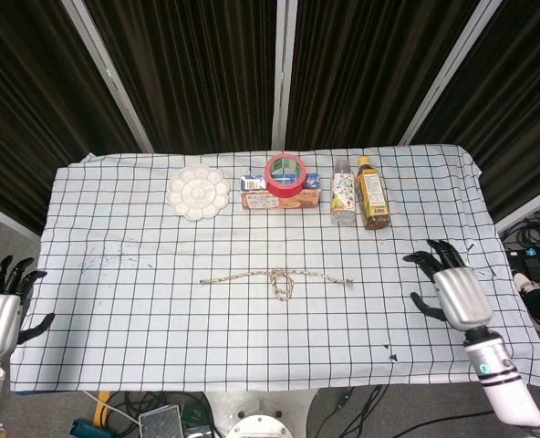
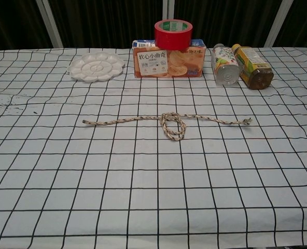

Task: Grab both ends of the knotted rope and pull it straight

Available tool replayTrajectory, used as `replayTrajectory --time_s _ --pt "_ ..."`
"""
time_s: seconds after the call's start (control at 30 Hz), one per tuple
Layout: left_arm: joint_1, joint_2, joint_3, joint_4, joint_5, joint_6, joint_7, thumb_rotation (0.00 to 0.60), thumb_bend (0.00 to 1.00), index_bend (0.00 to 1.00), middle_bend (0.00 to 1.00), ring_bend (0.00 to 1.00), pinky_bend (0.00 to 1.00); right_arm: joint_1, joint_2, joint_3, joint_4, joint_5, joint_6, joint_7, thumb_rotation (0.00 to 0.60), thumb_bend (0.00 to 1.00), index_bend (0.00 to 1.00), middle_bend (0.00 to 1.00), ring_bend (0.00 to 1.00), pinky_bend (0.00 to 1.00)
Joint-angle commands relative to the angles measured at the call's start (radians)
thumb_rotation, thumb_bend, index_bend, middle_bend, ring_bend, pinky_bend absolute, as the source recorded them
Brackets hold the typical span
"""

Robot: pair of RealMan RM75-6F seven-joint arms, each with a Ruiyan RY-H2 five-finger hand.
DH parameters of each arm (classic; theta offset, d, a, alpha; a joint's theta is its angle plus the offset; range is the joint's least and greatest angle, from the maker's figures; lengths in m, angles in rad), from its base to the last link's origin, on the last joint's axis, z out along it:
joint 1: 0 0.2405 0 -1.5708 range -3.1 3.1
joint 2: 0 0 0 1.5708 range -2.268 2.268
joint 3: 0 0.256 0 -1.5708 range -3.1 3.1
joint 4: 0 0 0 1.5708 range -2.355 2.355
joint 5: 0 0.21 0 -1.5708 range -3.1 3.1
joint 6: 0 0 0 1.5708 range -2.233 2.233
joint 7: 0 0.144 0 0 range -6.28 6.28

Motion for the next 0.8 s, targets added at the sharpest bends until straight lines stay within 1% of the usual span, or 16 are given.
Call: replayTrajectory --time_s 0.03,0.17,0.37,0.5,0.7,0.8 --pt "0.003 0.001 -0.001 0.010 -0.006 0.000 -0.012 0.600 0.14 0.27 0.13 0.00 0.00 0.102 -0.113 0.046 0.047 0.093 -0.116 -0.077 0.600 0.21 0.37 0.29 0.10 0.12" --pt "0.004 0.002 0.000 0.023 -0.012 -0.006 -0.029 0.600 0.14 0.27 0.13 0.00 0.00 0.182 -0.232 0.066 0.138 0.179 -0.200 -0.143 0.600 0.20 0.40 0.29 0.09 0.12" --pt "0.003 0.001 -0.004 0.043 -0.028 -0.018 -0.050 0.600 0.14 0.27 0.13 0.00 0.00 0.256 -0.395 0.071 0.293 0.242 -0.247 -0.188 0.600 0.20 0.47 0.29 0.09 0.12" --pt "0.000 0.000 -0.006 0.052 -0.036 -0.027 -0.059 0.600 0.14 0.27 0.13 0.00 0.00 0.285 -0.466 0.064 0.379 0.245 -0.252 -0.197 0.600 0.24 0.48 0.29 0.09 0.12" --pt "-0.008 -0.003 -0.010 0.062 -0.042 -0.041 -0.066 0.600 0.14 0.27 0.13 0.00 0.00 0.314 -0.522 0.052 0.456 0.247 -0.268 -0.202 0.600 0.32 0.48 0.29 0.09 0.12" --pt "-0.011 -0.005 -0.012 0.066 -0.045 -0.045 -0.068 0.600 0.14 0.27 0.13 0.00 0.00 0.329 -0.544 0.048 0.486 0.250 -0.277 -0.212 0.600 0.34 0.48 0.29 0.09 0.12"
